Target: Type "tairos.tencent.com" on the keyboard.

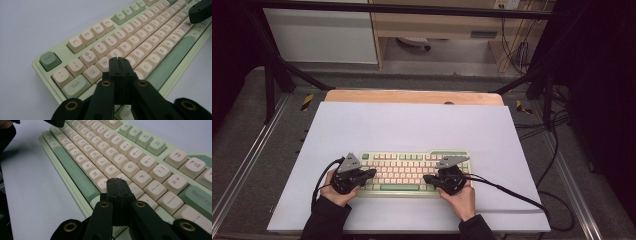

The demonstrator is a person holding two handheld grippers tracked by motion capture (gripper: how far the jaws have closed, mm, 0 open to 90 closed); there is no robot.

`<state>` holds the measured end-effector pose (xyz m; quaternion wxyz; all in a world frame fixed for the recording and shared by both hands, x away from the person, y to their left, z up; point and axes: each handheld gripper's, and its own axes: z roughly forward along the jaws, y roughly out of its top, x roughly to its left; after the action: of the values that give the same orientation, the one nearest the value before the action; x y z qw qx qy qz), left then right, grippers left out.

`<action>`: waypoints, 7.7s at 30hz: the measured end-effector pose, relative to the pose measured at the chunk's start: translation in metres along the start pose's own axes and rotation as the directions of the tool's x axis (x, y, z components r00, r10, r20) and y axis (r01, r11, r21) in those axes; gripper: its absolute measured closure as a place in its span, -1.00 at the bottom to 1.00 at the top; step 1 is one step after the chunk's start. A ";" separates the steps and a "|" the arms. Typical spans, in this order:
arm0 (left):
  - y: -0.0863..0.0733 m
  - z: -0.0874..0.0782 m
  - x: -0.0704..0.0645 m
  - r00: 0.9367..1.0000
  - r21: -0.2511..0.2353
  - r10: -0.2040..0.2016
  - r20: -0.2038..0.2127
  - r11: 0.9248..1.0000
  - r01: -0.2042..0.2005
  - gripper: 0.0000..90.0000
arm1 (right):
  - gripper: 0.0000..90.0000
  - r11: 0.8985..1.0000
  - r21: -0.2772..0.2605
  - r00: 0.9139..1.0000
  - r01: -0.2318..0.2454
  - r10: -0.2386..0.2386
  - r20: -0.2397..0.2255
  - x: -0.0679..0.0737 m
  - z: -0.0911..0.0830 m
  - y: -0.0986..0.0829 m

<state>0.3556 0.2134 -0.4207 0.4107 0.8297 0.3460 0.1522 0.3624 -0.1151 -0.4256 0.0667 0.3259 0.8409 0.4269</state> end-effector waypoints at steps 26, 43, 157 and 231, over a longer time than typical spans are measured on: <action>0.004 -0.001 -0.005 1.000 -0.013 0.002 0.001 1.000 -0.002 1.00 | 1.00 1.000 -0.020 0.999 -0.020 0.021 0.039 -0.017 -0.021 -0.002; 0.020 0.011 -0.022 0.999 -0.013 0.038 0.007 0.999 -0.038 1.00 | 1.00 1.000 -0.017 0.999 -0.018 0.019 0.037 -0.018 -0.023 -0.002; 0.017 0.038 -0.008 0.999 0.038 0.019 -0.043 0.999 -0.017 1.00 | 1.00 1.000 -0.015 0.999 -0.013 0.013 0.029 -0.016 -0.024 -0.003; -0.003 -0.001 0.004 1.000 0.013 -0.006 -0.021 1.000 0.006 1.00 | 1.00 1.000 -0.005 0.997 0.020 -0.021 -0.081 0.026 0.034 0.026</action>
<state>0.3561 0.2180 -0.4227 0.4020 0.8296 0.3540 0.1574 0.3679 -0.0657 -0.4228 0.0377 0.2997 0.8453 0.4408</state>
